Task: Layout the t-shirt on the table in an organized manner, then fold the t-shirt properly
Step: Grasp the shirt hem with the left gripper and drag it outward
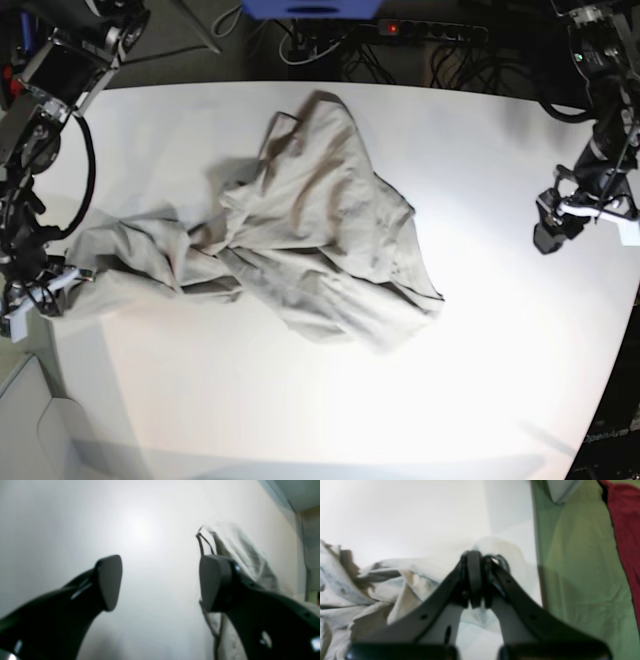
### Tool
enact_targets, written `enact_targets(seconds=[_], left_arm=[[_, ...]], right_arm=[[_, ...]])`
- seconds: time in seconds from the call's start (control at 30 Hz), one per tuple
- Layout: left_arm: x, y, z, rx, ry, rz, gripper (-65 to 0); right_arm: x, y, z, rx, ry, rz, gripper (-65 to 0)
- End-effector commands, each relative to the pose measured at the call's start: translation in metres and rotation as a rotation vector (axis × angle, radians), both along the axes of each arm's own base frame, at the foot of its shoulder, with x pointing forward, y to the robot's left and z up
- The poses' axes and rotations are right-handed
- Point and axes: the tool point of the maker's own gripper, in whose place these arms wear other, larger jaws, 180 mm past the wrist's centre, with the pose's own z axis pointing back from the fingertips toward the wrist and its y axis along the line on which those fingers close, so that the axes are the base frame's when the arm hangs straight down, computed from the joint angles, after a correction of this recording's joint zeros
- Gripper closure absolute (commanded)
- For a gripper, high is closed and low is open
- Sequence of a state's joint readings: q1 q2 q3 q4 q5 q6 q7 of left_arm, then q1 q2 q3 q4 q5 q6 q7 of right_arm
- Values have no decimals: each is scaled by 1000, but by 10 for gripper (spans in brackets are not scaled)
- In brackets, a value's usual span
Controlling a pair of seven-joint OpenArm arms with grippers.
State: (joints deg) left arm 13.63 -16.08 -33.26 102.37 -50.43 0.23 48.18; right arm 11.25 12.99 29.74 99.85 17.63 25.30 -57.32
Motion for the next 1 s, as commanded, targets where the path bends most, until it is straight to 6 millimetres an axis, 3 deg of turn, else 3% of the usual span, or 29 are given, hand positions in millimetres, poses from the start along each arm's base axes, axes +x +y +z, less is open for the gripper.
enact_targets(seconds=[0.0,0.2,0.37,0.5,0.57,0.67,0.97], left_arm=[[12,-6,17,-20,-65,-6,-473],[47,-41,34,-80,-145,-60,-474],[83,-78,30,-121,-151,-150,-475],[108,-91,6,-61,-131,-151,-476],[115,-97,-5,-21,-125,-155,-476],[126,-102,-19,18,-117,-155,-476],[150,-120,-70,3,-14,-148,-476]], right_arm=[[9,-6,21,-30,-64,19,0],[5,-21,0,-29,18,6,-16],[-8,-23,-15,-37,63,6,-190],[-10,-23,-17,-37,66,7,-323],[-11,-23,-18,-36,68,4,-354],[-15,-23,-22,-38,81,8,-359],[-18,-17,-11,-65,53,20,-359]])
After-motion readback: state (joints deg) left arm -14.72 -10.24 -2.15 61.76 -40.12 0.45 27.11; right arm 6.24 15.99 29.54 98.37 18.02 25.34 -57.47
